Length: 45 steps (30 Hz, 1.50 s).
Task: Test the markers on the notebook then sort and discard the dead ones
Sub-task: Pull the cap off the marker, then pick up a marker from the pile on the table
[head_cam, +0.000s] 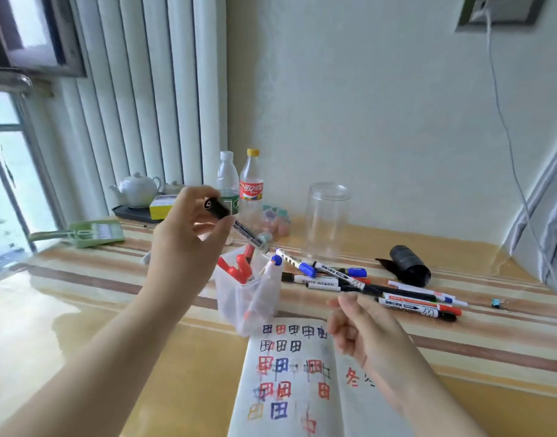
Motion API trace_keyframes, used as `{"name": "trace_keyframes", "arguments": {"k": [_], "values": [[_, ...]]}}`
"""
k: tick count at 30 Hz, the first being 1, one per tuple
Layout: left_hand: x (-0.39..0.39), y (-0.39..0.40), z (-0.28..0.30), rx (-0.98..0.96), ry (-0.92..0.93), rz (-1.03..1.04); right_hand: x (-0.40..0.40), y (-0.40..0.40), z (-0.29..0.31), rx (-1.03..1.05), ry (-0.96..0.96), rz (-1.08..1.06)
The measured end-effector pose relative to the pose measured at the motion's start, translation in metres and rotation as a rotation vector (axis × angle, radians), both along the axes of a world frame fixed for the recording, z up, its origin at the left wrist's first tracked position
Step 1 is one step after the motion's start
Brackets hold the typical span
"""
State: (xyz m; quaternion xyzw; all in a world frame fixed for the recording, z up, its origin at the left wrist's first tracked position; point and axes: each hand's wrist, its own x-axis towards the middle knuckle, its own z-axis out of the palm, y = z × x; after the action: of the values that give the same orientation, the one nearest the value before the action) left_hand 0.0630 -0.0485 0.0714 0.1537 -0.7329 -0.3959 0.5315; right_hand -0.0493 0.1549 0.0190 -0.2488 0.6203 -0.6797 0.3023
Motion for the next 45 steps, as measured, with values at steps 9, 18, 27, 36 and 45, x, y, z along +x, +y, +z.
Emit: {"name": "trace_keyframes", "arguments": {"k": [9,18,27,36,45], "values": [[-0.018,-0.017,-0.032,-0.171,-0.403,0.116,0.008,-0.020,-0.002,0.064,0.123,0.013],[-0.037,-0.005,-0.047,-0.626,-0.384,0.264,-0.039,-0.021,-0.019,0.258,0.211,-0.122],[-0.099,0.054,-0.078,-0.680,-0.466,-0.222,-0.130,-0.049,-0.039,0.579,0.695,-0.338],[-0.120,0.060,-0.132,-0.369,-0.506,-0.285,-0.177,-0.052,-0.071,0.886,1.023,-0.236],[-0.113,0.057,-0.119,-0.503,-0.467,-0.211,-0.121,-0.014,-0.042,0.813,1.380,-0.136]]}}
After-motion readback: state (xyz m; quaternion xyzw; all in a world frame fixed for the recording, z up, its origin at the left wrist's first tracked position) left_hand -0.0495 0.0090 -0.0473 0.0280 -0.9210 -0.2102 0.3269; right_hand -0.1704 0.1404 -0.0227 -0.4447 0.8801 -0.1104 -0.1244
